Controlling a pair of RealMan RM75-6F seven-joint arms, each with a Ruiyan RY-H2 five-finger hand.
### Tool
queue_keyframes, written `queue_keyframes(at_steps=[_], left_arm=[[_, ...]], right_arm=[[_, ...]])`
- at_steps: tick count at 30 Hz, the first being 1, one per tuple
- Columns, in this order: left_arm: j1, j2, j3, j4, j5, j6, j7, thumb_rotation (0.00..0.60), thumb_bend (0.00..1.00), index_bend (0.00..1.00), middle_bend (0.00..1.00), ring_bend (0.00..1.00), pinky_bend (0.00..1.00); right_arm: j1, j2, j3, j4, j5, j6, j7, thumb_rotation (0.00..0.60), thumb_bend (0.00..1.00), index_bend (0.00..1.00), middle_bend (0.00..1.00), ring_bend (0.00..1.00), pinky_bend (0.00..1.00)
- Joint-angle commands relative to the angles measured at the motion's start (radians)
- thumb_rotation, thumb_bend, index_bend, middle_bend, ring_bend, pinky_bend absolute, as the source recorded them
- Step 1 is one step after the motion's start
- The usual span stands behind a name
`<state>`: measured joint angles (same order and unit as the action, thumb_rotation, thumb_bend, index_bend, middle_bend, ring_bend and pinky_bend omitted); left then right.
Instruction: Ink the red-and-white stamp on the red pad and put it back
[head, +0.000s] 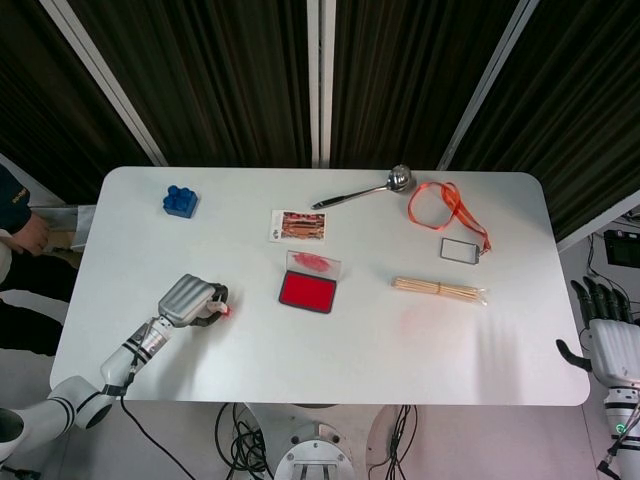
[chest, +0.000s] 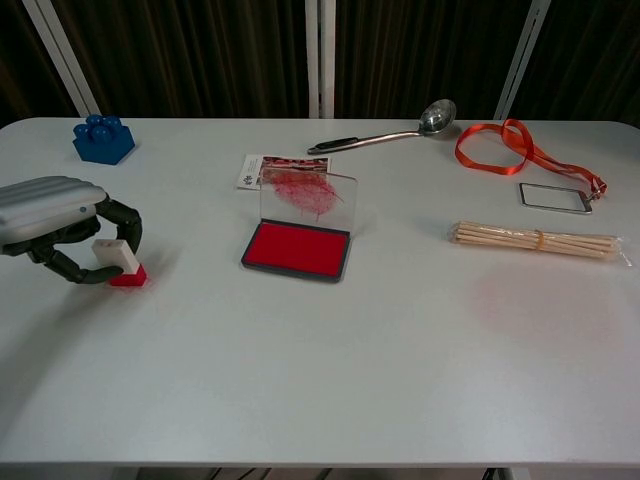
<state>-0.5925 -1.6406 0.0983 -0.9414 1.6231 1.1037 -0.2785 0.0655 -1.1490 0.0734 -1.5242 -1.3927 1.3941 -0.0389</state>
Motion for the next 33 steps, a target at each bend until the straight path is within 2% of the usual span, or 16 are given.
queue_keyframes(at_steps=[1,5,9,33], left_arm=[[0.001,0.001,0.001,-0.001,0.004,0.003,-0.005,0.6,0.45,0.58,0.57,0.92,1.0],[0.0,0.006,0.007,-0.002,0.012,-0.001,-0.011,0.6,0.44,0.49,0.53,0.92,1.0],[0.0,0.013,0.006,-0.01,0.015,0.003,-0.013,0.6,0.43,0.44,0.5,0.91,1.0],[0.012,0.059,0.018,-0.063,0.031,0.017,-0.001,0.6,0.42,0.41,0.44,0.91,1.0]], right_arm=[[0.001,0.004,0.0,-0.009,0.002,0.0,-0.009,0.6,0.16,0.0,0.0,0.0,0.0],[-0.001,0.004,0.001,-0.009,-0.001,0.008,-0.009,0.6,0.16,0.0,0.0,0.0,0.0],[-0.004,0.008,-0.001,-0.013,0.001,0.008,-0.011,0.6,0.16,0.0,0.0,0.0,0.0],[-0.001,0.004,-0.001,-0.011,0.007,0.002,-0.013,0.6,0.16,0.0,0.0,0.0,0.0]])
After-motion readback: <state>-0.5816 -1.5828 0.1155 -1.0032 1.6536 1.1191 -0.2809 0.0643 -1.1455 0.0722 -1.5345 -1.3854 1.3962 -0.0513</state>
